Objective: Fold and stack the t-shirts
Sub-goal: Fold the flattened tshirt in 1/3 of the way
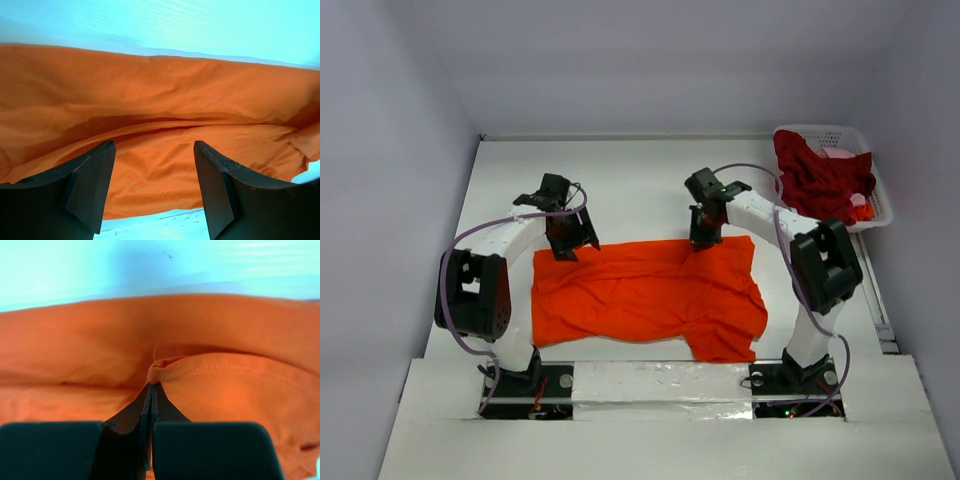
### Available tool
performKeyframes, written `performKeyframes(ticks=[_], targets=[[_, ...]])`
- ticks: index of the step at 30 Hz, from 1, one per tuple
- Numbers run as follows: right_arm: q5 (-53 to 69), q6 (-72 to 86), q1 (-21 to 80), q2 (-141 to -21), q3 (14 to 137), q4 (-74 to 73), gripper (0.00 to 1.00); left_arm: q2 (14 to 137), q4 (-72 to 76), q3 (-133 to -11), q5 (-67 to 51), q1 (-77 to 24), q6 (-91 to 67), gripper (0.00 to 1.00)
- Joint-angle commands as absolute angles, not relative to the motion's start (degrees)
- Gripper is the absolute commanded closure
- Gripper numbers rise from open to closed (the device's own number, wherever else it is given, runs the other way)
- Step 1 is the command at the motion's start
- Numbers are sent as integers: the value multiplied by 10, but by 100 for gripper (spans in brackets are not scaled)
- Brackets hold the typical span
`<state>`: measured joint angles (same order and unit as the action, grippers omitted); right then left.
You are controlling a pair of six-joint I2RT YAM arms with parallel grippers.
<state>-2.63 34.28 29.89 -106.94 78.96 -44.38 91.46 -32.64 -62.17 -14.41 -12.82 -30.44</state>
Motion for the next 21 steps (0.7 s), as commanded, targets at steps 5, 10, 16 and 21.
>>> performKeyframes(ticks=[5, 10, 16, 21], targets=[[-25, 355, 302, -984, 781, -467, 100, 911, -340, -642, -136, -132, -297, 39], [11, 362, 308, -943, 720, -460, 100, 916, -355, -666, -131, -132, -293, 38], [34, 359, 314, -906, 668, -467, 100, 924, -373, -700, -127, -132, -289, 38], [42, 361, 314, -863, 645, -482, 100, 925, -384, -721, -123, -132, -288, 38]])
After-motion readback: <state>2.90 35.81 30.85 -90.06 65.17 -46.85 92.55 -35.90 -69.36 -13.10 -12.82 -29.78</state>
